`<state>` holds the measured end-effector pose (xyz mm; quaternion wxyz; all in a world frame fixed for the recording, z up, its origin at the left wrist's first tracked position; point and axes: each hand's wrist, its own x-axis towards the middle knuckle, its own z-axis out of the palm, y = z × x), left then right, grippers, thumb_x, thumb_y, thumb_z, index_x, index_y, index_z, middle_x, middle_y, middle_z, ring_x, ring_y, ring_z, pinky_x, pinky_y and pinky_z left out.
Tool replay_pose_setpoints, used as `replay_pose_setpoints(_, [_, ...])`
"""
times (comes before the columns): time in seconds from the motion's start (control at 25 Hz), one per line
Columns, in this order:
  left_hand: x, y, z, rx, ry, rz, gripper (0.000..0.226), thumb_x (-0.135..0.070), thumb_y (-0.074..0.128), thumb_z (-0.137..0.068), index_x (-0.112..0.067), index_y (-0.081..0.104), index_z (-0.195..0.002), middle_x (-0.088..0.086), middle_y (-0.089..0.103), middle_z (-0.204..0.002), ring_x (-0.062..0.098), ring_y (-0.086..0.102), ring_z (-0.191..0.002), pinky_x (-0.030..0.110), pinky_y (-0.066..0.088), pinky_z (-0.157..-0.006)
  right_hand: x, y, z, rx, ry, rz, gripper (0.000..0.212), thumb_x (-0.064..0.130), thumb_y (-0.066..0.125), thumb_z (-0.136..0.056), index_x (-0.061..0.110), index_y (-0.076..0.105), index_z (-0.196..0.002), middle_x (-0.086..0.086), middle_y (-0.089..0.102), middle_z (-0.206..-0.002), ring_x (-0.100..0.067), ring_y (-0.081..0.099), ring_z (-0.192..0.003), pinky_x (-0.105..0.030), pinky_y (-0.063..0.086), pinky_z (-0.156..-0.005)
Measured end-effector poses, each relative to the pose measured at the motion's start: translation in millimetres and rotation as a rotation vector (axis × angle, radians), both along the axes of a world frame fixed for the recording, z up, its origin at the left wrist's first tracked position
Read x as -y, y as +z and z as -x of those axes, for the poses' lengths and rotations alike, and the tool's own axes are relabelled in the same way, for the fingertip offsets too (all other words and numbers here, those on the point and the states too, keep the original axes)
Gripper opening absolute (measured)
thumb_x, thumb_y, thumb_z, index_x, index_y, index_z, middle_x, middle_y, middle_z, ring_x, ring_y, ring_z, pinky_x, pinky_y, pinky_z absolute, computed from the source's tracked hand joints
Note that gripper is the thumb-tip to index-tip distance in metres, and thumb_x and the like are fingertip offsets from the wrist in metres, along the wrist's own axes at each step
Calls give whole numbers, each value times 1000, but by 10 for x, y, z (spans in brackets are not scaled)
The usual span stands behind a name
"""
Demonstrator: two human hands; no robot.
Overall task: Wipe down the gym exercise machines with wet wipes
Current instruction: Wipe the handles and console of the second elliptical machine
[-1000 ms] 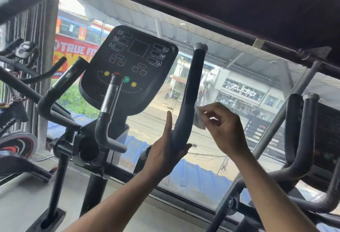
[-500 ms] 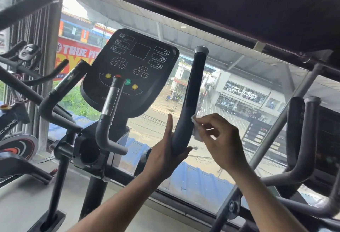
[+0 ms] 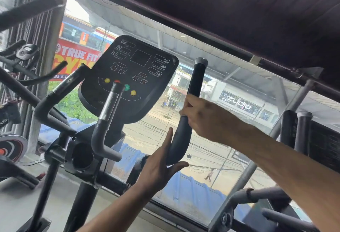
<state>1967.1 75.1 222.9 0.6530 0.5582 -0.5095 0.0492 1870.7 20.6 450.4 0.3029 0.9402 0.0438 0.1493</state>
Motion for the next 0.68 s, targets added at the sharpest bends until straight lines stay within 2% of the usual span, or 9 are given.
replay_pose_setpoints(0.08, [17, -19, -1, -7, 8, -15, 93, -97, 42, -75, -76, -17, -144, -3, 63, -141, 18, 63, -119, 26, 47, -81, -112, -67, 71, -98, -24, -9, 18, 10, 54, -97, 8, 70, -106, -4, 49, -106, -18, 57, -82, -34, 56, -80])
replay_pose_setpoints(0.2, [-5, -69, 11, -24, 11, -15, 93, -88, 52, -81, -77, -16, -143, -12, 59, -139, 10, 56, -123, 19, 41, -82, -139, 61, 87, -156, -47, -110, 20, 8, 57, -98, 9, 73, -111, -1, 51, -103, -17, 60, -81, -26, 52, -79])
replay_pose_setpoints(0.32, [-15, -122, 27, -16, 18, -3, 101, -62, 66, -86, -79, -17, -141, -20, 52, -134, 6, 55, -124, 21, 41, -89, -67, 103, 14, 3, -46, -84, 19, 7, 60, -96, 8, 73, -109, -1, 51, -103, -18, 60, -81, -31, 57, -75])
replay_pose_setpoints(0.48, [9, -159, -17, 2, -2, -13, 101, -59, 66, -87, -75, -15, -145, -25, 49, -137, 8, 59, -124, 25, 48, -96, -155, -345, 77, 132, -84, 11, 11, 4, 61, -90, 10, 66, -96, -2, 46, -100, -19, 53, -83, -30, 58, -63])
replay_pose_setpoints(0.6, [5, -157, -51, 9, -58, -34, 98, -60, 65, -89, -70, -11, -151, -40, 39, -142, 5, 56, -131, 32, 51, -104, -119, -530, 266, 163, 43, -166, 22, -2, 62, -89, 6, 71, -108, -4, 53, -100, -17, 53, -80, -16, 46, -70])
replay_pose_setpoints(0.68, [-44, -147, -118, 44, -82, -76, 96, -66, 63, -89, -65, -8, -155, -40, 39, -146, 3, 53, -135, 35, 50, -107, -69, -583, 400, 219, 119, -278, 28, -2, 63, -90, 9, 72, -114, -2, 57, -102, -12, 54, -74, -15, 41, -68])
